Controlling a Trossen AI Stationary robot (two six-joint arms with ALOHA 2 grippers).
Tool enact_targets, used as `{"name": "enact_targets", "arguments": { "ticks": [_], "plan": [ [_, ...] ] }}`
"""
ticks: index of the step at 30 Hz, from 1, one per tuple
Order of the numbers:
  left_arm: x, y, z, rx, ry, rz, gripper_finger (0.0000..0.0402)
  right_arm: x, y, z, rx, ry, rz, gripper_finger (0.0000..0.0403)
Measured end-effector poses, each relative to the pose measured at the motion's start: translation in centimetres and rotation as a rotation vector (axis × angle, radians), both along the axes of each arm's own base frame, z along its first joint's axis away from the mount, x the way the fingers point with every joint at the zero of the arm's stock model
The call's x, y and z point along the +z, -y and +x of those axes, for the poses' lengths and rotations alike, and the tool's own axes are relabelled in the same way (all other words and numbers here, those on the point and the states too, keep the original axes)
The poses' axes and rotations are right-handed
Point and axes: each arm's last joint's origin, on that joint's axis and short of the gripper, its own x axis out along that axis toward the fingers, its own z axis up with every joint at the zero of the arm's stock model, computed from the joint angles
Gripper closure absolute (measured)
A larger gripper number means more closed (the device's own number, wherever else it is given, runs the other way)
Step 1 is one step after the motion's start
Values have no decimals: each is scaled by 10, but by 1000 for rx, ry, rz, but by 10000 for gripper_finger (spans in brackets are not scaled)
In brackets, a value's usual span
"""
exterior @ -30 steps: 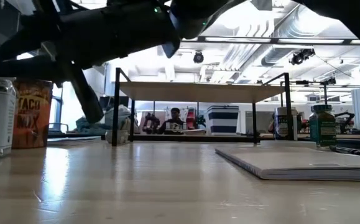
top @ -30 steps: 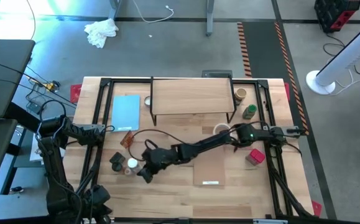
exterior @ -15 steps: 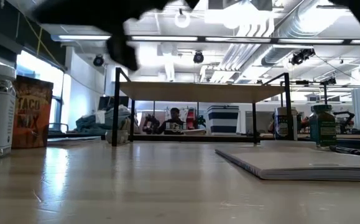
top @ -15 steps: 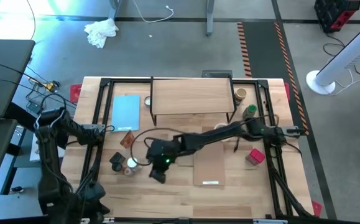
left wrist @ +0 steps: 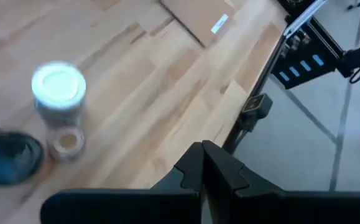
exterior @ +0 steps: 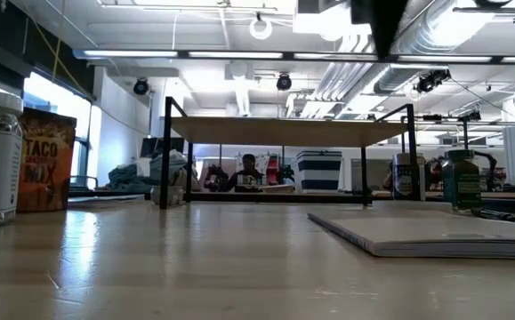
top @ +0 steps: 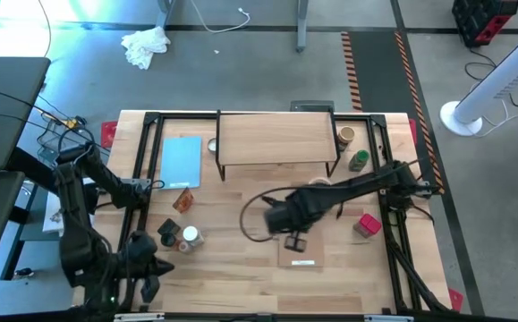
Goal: Shelf spices
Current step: Move the red seasoning can to the middle left of the table
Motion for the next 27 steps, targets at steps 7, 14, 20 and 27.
{"name": "enact_targets", "arguments": {
  "ticks": [7,14,20,27],
  "plan": [
    [6,-7,3,-55,7,62,401,-13,18,-113,-397,-72,77,403],
    [7,-11,8,-40,22,83,402,-10,50,-214,-819,100,280,403],
    [14,-24,25,-3,34,93,401,-24,55,-241,-801,127,326,401],
    [20,-38,54,-8,62,121,401,-47,50,-240,-649,86,275,337]
  ]
}}
